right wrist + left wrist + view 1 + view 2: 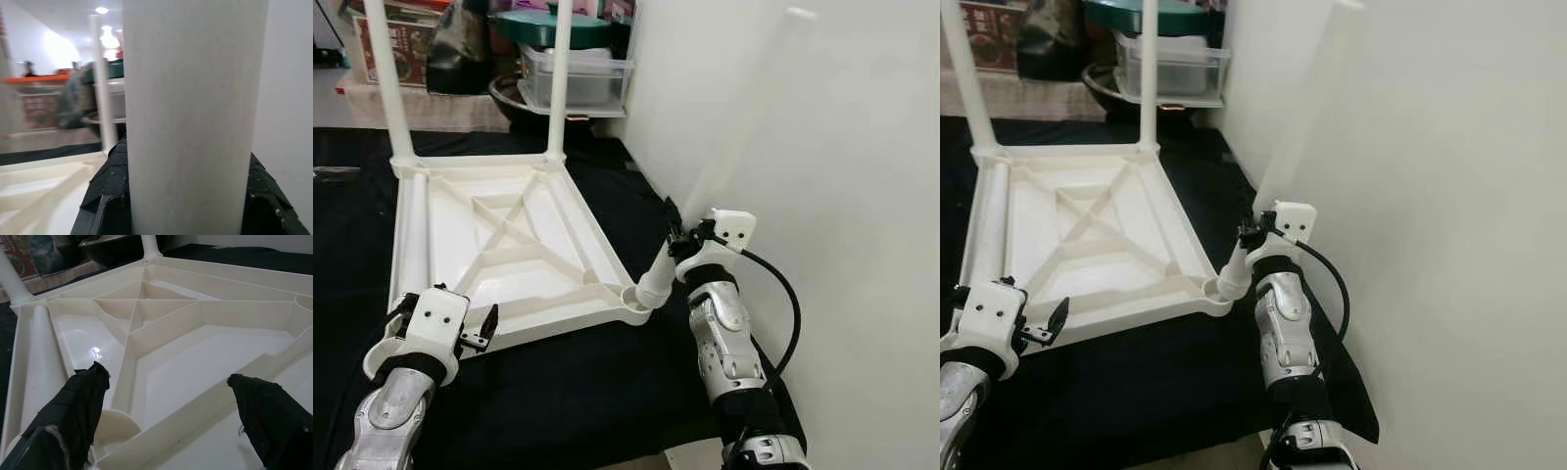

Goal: Building children table

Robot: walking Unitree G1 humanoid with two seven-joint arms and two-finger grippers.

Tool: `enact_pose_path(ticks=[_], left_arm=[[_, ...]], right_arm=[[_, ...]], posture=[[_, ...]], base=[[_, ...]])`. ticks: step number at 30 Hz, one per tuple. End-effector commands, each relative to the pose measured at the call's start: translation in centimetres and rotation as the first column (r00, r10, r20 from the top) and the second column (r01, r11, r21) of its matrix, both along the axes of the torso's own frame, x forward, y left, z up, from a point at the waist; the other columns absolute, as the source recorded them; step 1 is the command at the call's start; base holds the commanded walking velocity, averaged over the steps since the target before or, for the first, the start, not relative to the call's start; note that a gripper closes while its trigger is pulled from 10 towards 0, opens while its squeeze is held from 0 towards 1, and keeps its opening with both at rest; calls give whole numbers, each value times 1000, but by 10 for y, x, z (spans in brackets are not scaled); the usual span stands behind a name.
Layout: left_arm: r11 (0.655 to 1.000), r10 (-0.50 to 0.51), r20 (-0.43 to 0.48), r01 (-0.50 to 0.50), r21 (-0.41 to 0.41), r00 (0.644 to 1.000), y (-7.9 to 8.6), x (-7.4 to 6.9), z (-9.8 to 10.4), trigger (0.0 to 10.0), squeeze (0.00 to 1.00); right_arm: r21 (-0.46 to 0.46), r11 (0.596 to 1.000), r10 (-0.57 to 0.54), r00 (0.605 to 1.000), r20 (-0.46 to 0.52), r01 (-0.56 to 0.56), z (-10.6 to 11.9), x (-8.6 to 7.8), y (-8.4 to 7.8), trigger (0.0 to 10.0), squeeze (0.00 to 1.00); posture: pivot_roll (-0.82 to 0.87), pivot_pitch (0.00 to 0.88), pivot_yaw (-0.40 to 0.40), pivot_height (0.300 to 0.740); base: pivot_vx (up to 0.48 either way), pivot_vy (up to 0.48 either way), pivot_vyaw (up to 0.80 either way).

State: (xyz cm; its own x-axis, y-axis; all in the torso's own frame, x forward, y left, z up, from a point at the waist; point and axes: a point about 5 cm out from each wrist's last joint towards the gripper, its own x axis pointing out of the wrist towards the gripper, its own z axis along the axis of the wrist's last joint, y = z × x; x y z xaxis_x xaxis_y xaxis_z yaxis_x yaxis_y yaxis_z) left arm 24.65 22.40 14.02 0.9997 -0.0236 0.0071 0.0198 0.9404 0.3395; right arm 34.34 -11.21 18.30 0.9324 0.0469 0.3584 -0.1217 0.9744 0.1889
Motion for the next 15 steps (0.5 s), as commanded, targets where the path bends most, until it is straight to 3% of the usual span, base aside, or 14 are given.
enact_pose_path(ticks=[1,7,9,15], left_arm=[[1000,-22,-5,22,7,1000,-3,2,-1,10000,0],[1000,-24,-6,24,3,1000,-5,1,-3,10000,0],[1000,-25,-6,25,2,1000,-6,1,-3,10000,0],[1000,-24,0,24,3,1000,-5,3,-1,10000,0]], right_arm=[[-4,1000,-24,999,-24,24,-5,-1,-2,0,0],[-2,994,113,991,-77,-113,-11,1,16,0,0],[-3,993,116,991,-73,-116,-10,2,16,0,0],[-146,985,105,993,47,-97,9,17,3,0,0]], posture=[[200,0,-151,740],[200,0,-151,740],[197,0,-153,740],[199,0,-156,740]], base=[[0,0,0],[0,0,0],[0,0,0],[0,0,0]])
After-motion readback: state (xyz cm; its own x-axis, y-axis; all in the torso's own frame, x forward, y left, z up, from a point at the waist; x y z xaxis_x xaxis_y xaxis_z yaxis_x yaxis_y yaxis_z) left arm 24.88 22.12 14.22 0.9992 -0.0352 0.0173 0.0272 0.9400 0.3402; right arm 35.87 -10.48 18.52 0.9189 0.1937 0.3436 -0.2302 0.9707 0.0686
